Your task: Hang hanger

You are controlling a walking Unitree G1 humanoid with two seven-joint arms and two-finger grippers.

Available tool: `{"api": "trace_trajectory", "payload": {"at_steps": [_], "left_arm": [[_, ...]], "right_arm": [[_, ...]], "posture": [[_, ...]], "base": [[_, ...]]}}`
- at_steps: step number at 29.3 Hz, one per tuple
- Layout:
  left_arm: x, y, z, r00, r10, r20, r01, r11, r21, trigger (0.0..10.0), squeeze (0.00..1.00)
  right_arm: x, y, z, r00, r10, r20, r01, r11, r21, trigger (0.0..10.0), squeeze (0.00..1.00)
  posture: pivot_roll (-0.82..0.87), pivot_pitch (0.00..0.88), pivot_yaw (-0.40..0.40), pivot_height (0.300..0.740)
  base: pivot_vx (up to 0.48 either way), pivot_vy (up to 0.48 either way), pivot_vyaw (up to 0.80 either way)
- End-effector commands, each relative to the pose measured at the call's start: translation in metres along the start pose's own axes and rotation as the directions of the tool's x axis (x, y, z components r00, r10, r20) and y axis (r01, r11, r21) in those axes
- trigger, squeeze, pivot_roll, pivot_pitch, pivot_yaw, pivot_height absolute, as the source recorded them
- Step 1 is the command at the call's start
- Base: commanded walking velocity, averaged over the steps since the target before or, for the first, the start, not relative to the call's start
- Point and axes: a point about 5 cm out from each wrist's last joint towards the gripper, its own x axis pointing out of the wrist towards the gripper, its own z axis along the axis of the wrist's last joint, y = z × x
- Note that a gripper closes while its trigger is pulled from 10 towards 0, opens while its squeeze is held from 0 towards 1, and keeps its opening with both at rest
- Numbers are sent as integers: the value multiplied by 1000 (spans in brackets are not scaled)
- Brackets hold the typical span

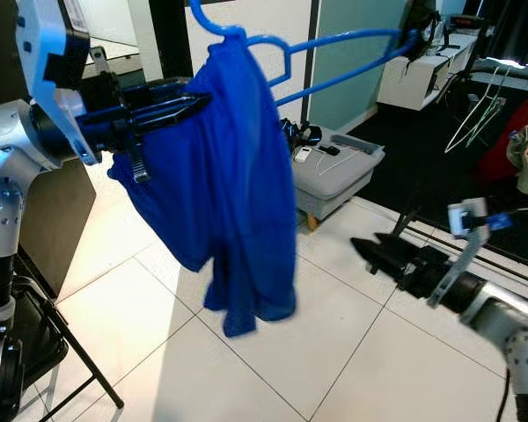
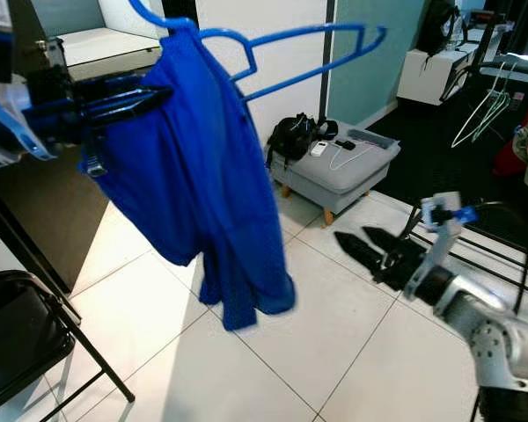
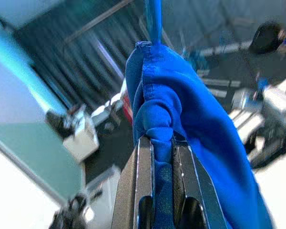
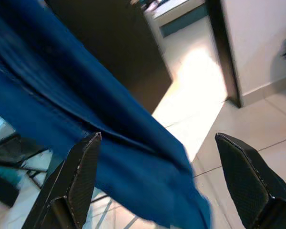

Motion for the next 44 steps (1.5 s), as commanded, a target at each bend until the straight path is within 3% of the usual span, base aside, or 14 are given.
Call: {"api": "trace_trajectory", "payload": {"at_steps": [1,4,10,20,26,31,42,43,44], "left_arm": [[5,1,10,998,-7,64,5,1000,22,10000,0],[7,1,11,997,-7,79,6,1000,18,10000,0],[20,-9,14,987,-34,155,38,999,-18,10000,0],[28,-15,17,982,-52,182,58,998,-24,10000,0],[29,-14,16,983,-36,178,41,999,-21,10000,0],[30,-14,14,984,-26,175,31,999,-26,10000,0],[32,-15,15,983,-31,183,36,999,-27,10000,0],[32,-16,16,982,-34,188,39,999,-27,10000,0],[32,-16,16,982,-34,188,39,999,-27,10000,0]], "right_arm": [[7,11,-5,999,41,-34,-41,999,-1,10000,0],[9,14,-7,997,50,-53,-51,999,-5,10000,0],[18,36,-20,979,138,-152,-149,987,-60,10000,0],[28,44,-12,979,149,-140,-167,978,-127,10000,0],[14,59,5,952,299,-66,-305,944,-123,10000,0],[-7,60,9,926,359,-119,-373,918,-136,10000,0],[-11,51,15,947,298,-117,-316,929,-190,10000,0],[-6,46,14,960,253,-119,-273,939,-211,2314,0],[-6,46,14,960,253,-119,-273,939,-211,2314,0]], "posture": [[8,0,36,740],[8,0,36,740],[7,0,35,740],[13,0,32,740],[9,0,35,740],[2,0,38,740],[2,0,38,740],[7,0,36,740],[7,0,36,740]], "base": [[0,0,0],[0,0,0],[0,0,0],[0,0,0],[0,0,0],[0,0,0],[0,0,0],[0,0,0],[0,0,0]]}}
